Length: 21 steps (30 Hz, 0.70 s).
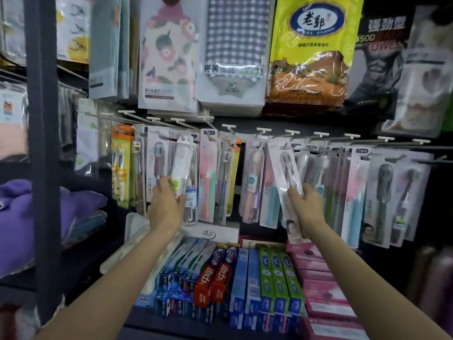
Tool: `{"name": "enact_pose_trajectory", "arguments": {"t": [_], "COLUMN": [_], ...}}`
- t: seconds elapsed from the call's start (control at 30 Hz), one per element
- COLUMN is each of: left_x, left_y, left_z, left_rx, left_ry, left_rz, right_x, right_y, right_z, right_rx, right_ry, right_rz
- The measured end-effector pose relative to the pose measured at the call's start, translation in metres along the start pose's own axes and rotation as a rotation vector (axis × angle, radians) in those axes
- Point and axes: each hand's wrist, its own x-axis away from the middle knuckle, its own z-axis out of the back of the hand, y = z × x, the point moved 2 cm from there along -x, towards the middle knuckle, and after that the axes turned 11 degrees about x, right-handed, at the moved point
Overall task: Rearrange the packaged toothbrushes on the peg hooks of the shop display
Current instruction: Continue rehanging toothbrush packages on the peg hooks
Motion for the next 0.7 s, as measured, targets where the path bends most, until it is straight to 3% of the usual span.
{"name": "enact_pose_trajectory", "arguments": {"t": [0.1, 0.2, 0.33, 0.4, 0.57, 0.7], "left_x": [0.001, 0.001, 0.001, -0.002, -0.012, -0.012], "left_y": [0.001, 0.001, -0.003, -0.004, -0.012, -0.013], "left_z": [0.002, 0.003, 0.004, 0.007, 0.027, 0.032], "left_rx": [-0.018, 0.000, 0.014, 0.035, -0.017, -0.028], "left_ry": [-0.007, -0.013, -0.053, -0.100, -0.178, -0.197], "left_rz": [0.004, -0.028, -0.034, -0.044, -0.085, -0.092], "right_x": [0.006, 0.023, 0.039, 0.039, 0.027, 0.032], "right_y": [0.000, -0.025, -0.067, -0.079, -0.084, -0.088], "right_z": [-0.011, -0.023, -0.082, -0.114, -0.158, -0.150], "right_rx": [0.140, 0.153, 0.206, 0.211, 0.018, -0.012], "right_ry": [0.093, 0.256, -0.043, -0.116, -0.077, -0.054], "right_rz": [0.046, 0.251, 0.502, 0.478, 0.106, 0.156]}}
